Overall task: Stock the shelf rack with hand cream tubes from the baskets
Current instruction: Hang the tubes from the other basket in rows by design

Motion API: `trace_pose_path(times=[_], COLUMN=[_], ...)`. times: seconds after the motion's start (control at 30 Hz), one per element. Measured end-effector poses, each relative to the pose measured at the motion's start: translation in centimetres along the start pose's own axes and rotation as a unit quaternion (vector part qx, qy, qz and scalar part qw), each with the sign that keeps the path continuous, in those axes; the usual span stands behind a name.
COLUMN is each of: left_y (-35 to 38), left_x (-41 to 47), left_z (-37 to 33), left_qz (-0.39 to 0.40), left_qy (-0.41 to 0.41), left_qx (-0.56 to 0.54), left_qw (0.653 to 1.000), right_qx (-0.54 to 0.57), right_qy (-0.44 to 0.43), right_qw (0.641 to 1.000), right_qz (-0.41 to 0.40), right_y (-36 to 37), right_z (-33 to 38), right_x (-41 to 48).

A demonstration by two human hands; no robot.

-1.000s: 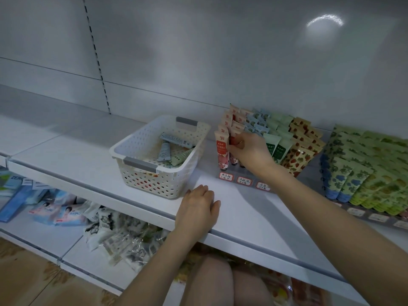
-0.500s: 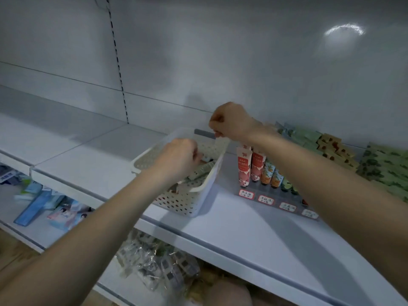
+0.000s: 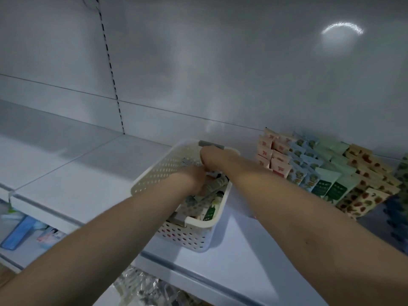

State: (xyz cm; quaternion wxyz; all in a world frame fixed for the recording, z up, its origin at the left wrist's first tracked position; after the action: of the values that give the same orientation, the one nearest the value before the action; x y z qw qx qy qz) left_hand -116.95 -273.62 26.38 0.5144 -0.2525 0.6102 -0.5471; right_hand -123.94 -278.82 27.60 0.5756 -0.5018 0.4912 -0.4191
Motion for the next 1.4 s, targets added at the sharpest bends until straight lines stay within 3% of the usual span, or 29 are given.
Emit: trace_pose_path(times=[0.27,0.53,0.7,0.8,0.93,1.07,1.17,1.27,1.4], left_y=[0.0,0.1,0.3,-0.2,0.1,-0.2,-1.0,-2.8,-5.5], left_x=[0.0,-0.8,0.0,0.2,0.4,-0.1,-1.0,-3.2,-8.2], left_z=[0.0,-0.4,0.2,0.4,0.5,0.7,1.7,3.1,3.1], left_qz=[-0.017,0.016,0.007,-0.036,-0.032,-0.040,-0.054,-0.082,-0.113], left_qy=[0.004,-0.028,-0.043,-0.045,-0.042,-0.056,-0.091,-0.116,-0.048], left_qx=[-0.026,-0.072,-0.101,-0.122,-0.155,-0.184,-0.216,-0.400,-0.680], left_qw=[1.000,0.997,0.994,0.991,0.986,0.981,0.971,0.906,0.722], right_qx=[-0.032,0.002,0.055,0.125,0.228,0.301,0.405,0.495,0.594], right_qy=[-0.008,-0.061,-0.088,-0.097,-0.096,-0.051,-0.037,-0.042,-0.053], right_qw=[0.996,0.998,0.990,0.972,0.937,0.914,0.872,0.821,0.750], right_qz=[0.080,0.013,-0.096,-0.172,-0.246,-0.268,-0.272,-0.280,-0.285], right_y=[0.5,-3.2,-9.7,-12.7,-14.1,-13.4,-12.7,-12.1,-11.3], right_z=[0.4,0.5,-0.2,-1.3,-4.1,-7.0,-8.7,-9.7,-10.4], right_x=[0.0,-1.3,-4.3,-8.0,-13.5,-18.4,-21.3,-23.7,-26.6])
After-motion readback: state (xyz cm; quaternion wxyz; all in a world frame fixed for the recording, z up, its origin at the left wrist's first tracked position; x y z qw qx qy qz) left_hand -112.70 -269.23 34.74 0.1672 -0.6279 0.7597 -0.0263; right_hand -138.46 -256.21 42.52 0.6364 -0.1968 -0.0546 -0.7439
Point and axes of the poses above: each hand's wrist, its own x-axis towards the middle knuckle, its own y-axis out of the palm, z = x × y, the point moved 5 cm from there along x, towards the middle knuckle, and after that the axes turned 9 degrees about -y, right-handed, at the moved point
